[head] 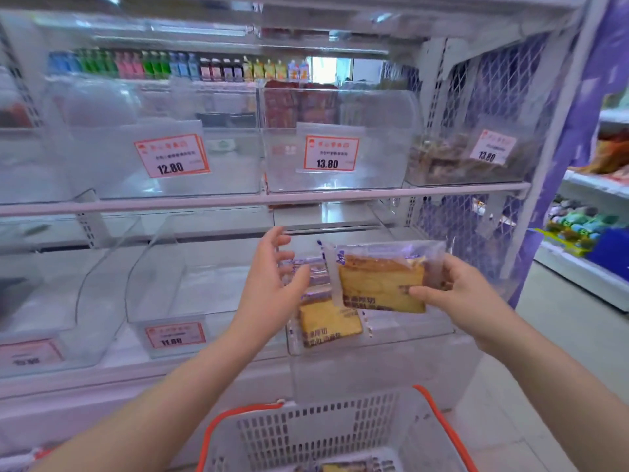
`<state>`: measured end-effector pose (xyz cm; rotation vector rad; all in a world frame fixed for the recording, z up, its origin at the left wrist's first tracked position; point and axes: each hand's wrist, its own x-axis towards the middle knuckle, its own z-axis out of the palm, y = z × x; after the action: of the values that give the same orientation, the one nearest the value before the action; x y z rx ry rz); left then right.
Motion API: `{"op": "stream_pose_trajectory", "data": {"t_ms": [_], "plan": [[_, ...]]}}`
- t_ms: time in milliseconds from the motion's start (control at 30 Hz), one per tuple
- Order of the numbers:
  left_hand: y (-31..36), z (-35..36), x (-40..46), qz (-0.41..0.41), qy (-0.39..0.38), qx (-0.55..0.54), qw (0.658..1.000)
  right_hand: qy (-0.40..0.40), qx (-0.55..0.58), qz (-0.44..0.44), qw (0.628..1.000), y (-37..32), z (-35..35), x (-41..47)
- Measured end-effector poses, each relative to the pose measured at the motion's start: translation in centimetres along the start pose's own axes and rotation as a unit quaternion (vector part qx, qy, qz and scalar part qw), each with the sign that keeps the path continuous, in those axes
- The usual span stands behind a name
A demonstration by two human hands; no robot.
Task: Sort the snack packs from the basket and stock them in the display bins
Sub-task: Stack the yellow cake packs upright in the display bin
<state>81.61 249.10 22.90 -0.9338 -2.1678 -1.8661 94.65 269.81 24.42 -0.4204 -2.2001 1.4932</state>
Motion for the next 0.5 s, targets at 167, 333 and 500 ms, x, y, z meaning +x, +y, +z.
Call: {"op": "stream_pose_trajectory", "data": {"t_ms": [167,333,500], "plan": [[-0.8,2.1,3.6,0.07,-0.143,0.231,0.96,-0.126,-0.048,0.122,0.983,1.7,1.9,2.4],[-2.7,3.9,6.3,0.059,-0.346,0.483,0.802,-0.177,-0.106,0.225,0.952,4.5,3.9,3.8],[-4.6,5.6,7.6,0.05,-0.355,0.571,0.739,-0.227,-0.22,0.237,0.919,5.4,5.2,6.0]]}}
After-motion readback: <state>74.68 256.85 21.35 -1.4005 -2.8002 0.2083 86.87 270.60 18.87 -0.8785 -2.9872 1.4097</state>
